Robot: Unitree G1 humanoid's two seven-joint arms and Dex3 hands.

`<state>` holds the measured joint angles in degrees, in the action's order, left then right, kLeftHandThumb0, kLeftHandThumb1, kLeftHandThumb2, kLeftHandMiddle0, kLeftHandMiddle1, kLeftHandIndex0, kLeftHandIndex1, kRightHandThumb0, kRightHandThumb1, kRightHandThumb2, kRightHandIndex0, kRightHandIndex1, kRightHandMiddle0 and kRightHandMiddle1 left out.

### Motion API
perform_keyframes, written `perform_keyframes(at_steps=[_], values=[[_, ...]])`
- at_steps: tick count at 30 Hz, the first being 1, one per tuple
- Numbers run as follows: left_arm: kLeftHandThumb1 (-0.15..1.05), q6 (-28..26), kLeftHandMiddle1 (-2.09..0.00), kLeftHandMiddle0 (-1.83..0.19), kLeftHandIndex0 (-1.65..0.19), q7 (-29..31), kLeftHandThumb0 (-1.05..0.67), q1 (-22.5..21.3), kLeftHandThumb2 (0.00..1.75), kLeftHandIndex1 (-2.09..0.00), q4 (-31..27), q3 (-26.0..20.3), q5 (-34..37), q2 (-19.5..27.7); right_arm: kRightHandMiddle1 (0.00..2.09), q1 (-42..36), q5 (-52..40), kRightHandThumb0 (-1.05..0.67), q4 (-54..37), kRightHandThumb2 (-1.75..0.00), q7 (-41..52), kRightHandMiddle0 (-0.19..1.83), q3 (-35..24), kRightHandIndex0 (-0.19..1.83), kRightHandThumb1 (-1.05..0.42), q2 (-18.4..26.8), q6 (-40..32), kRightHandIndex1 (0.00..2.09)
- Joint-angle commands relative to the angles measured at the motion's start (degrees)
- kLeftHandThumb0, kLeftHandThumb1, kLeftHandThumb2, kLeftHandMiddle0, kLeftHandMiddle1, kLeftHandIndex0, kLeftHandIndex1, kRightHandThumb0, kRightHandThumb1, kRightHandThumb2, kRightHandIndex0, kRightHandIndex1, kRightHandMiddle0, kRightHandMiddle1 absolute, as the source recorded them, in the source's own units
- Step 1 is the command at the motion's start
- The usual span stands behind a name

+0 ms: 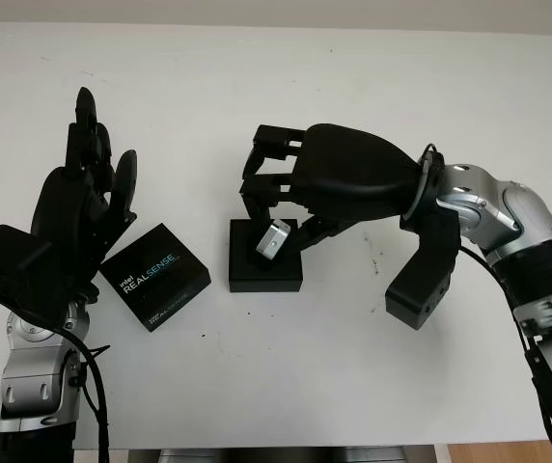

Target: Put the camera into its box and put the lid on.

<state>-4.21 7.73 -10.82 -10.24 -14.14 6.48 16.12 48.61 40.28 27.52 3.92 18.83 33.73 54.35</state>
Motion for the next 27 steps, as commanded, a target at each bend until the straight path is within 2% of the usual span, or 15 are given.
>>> perform_keyframes(at_steps=[1,5,9,19,27], values=[[1.05,-0.1,0.0,0.19,0.19,0.1,-0.79,0.3,0.53,0.0,-0.4,-0.3,-0.1,0.9,1.66,-2.1,-0.8,-0.53,-1.7,-0.07,-1.2,0.41,-1.1,0.06,-1.05,-0.3,-0.9,1.18],[1.05,0.1,0.0,0.19,0.19,0.3,-0.79,0.4,0.53,0.0,-0.3,-0.4,0.1,0.7,1.54,-5.3,-1.5,-0.53,-3.3,-0.06,-2.9,0.45,-1.8,0.13,-1.04,-1.0,-2.3,1.09],[1.05,-0.4,0.0,0.19,0.19,0.2,-0.79,0.5,0.52,0.0,-0.7,-0.5,0.2,0.5,1.5,-8.7,-2.5,-0.53,-4.7,-0.05,-3.8,0.44,-2.1,0.11,-1.04,-2.2,-3.5,1.11],[1.05,-0.6,0.0,0.19,0.19,0.3,-0.79,0.5,0.52,0.0,-0.8,-0.4,0.2,0.6,1.46,-15.6,-2.3,-0.52,-8.6,-0.06,-8.1,0.43,-2.3,0.08,-1.03,-6.4,-6.9,1.19],[1.05,-0.8,0.0,0.19,0.19,-0.3,-0.78,0.8,0.51,0.0,-1.4,-0.4,0.2,0.0,1.45,-17.7,-0.9,-0.49,-7.4,-0.04,-13.6,0.44,-2.2,0.08,-0.99,-10.8,-9.1,1.21]])
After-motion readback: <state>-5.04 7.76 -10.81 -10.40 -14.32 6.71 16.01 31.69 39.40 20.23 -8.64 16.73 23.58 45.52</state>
